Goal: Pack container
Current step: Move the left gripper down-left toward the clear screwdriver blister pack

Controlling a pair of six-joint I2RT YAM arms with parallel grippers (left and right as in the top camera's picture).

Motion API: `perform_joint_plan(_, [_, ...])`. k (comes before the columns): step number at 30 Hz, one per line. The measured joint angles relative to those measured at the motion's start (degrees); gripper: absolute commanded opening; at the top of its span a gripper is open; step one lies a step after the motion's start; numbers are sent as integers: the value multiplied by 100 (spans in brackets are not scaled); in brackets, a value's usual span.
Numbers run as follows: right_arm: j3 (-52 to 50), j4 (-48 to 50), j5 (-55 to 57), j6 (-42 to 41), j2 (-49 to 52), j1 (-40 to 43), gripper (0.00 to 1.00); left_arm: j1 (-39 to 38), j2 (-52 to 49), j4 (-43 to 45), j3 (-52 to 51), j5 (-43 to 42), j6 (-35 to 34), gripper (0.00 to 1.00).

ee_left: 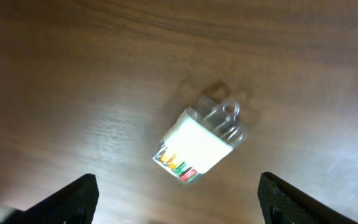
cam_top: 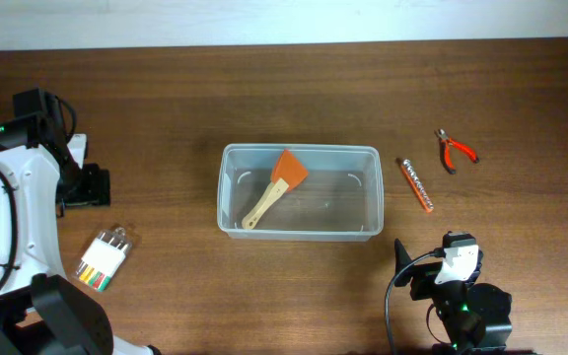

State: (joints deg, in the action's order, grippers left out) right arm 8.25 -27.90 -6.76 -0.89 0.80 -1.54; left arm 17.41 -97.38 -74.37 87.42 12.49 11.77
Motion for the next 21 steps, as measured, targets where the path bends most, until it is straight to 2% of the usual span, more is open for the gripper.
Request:
perform_joint_plan(2, [0, 0, 0, 0, 0, 0, 99, 0, 0, -87, -22, -55, 391, 85])
perform_joint_plan(4, [0, 0, 0, -2, 0, 0, 99, -4, 0, -125, -103, -142, 627, 99])
perform_joint_plan(8, [0, -7, 0, 0, 0, 0, 99, -157, 24, -22, -612, -221, 892, 99])
perform_joint_plan(12, [0, -15, 0, 0, 0, 0, 99, -730, 269, 341, -1436, 129, 927, 99])
perform_joint_plan(16, [0, -15, 9, -2, 0, 0, 99, -1237, 986, 457, -1860, 136, 927, 99])
perform_joint_plan(21, [0, -15, 109, -4, 0, 0, 99, -1132, 2061, 667, -2157, -251, 931, 99])
